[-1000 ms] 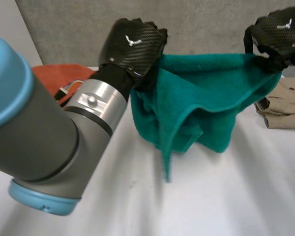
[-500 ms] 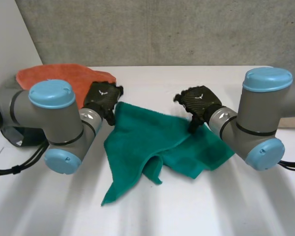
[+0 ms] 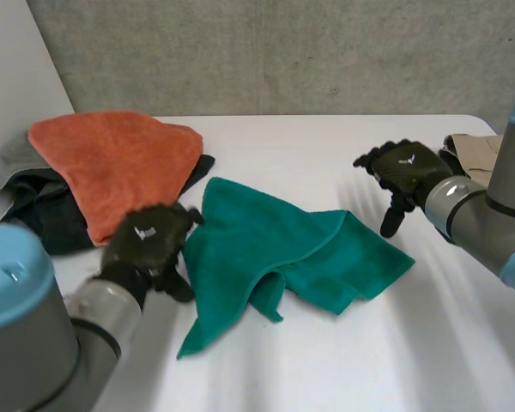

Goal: Fold the laundry.

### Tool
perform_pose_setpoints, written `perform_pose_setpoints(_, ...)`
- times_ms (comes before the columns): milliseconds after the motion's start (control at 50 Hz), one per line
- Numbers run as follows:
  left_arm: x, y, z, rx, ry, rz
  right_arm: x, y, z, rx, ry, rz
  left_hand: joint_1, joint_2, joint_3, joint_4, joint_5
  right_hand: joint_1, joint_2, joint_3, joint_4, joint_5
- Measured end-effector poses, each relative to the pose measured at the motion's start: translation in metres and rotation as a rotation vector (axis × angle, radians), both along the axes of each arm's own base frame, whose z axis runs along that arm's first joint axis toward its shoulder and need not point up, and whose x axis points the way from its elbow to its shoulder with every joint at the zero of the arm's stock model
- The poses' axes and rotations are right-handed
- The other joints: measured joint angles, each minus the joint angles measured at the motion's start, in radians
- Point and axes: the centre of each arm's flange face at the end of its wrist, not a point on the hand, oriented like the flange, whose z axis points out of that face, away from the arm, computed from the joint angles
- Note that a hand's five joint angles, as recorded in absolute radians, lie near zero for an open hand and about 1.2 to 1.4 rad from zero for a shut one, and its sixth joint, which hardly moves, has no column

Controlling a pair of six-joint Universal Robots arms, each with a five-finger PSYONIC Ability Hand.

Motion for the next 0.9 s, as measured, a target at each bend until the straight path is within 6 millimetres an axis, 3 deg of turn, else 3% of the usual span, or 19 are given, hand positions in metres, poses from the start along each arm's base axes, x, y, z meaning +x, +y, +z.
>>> perform_pose_setpoints(100, -0.009, 0.019, -0.032, 0.098, -0.043, -0.057, -0.002, 0.004, -0.014, 0.039, 0.016, 0.009, -0.01, -0.01, -0.008, -0.012, -0.027, 0.0, 0.0, 0.0, 0.0, 0.0)
perform_pose_setpoints(200, -0.019, 0.024, -0.057, 0.14, -0.078, -0.087, -0.002, 0.01, -0.024, 0.056, 0.017, 0.025, -0.02, -0.018, -0.015, -0.015, -0.031, 0.0, 0.0, 0.0, 0.0, 0.0)
perform_pose_setpoints(420, -0.033, 0.0, -0.085, 0.066, -0.082, -0.01, -0.004, 0.018, -0.039, 0.074, 0.02, 0.029, -0.011, -0.005, -0.003, -0.005, -0.018, 0.0, 0.0, 0.0, 0.0, 0.0)
perform_pose_setpoints(480, -0.033, -0.007, -0.088, 0.049, -0.085, 0.021, -0.004, 0.018, -0.041, 0.073, 0.021, 0.028, 0.156, 0.162, 0.149, 0.156, 0.15, 0.0, 0.0, 0.0, 0.0, 0.0)
perform_pose_setpoints(500, -0.034, -0.008, -0.089, 0.043, -0.085, 0.031, -0.004, 0.018, -0.041, 0.072, 0.021, 0.028, 0.156, 0.162, 0.149, 0.156, 0.15, 0.0, 0.0, 0.0, 0.0, 0.0)
perform_pose_setpoints(520, -0.034, -0.01, -0.089, 0.035, -0.086, 0.042, -0.004, 0.018, -0.041, 0.07, 0.02, 0.028, 0.354, 0.338, 0.335, 0.334, 0.323, 0.0, 0.0, 0.0, 0.0, 0.0)
perform_pose_setpoints(600, -0.033, -0.018, -0.088, -0.008, -0.095, 0.068, -0.004, 0.016, -0.039, 0.061, 0.017, 0.029, 0.749, 0.758, 0.743, 0.755, 0.74, 0.0, 0.0, 0.0, 0.0, 0.0)
perform_pose_setpoints(760, -0.023, -0.039, -0.073, -0.132, -0.185, 0.099, 0.003, -0.004, -0.035, 0.036, 0.003, 0.037, 0.758, 0.834, 0.827, 0.841, 0.785, 0.0, 0.0, 0.0, 0.0, 0.0)
perform_pose_setpoints(900, -0.01, -0.05, -0.029, -0.255, -0.18, 0.139, 0.012, -0.031, -0.04, 0.09, -0.009, 0.079, 0.758, 0.834, 0.827, 0.841, 0.785, 0.0, 0.0, 0.0, 0.0, 0.0)
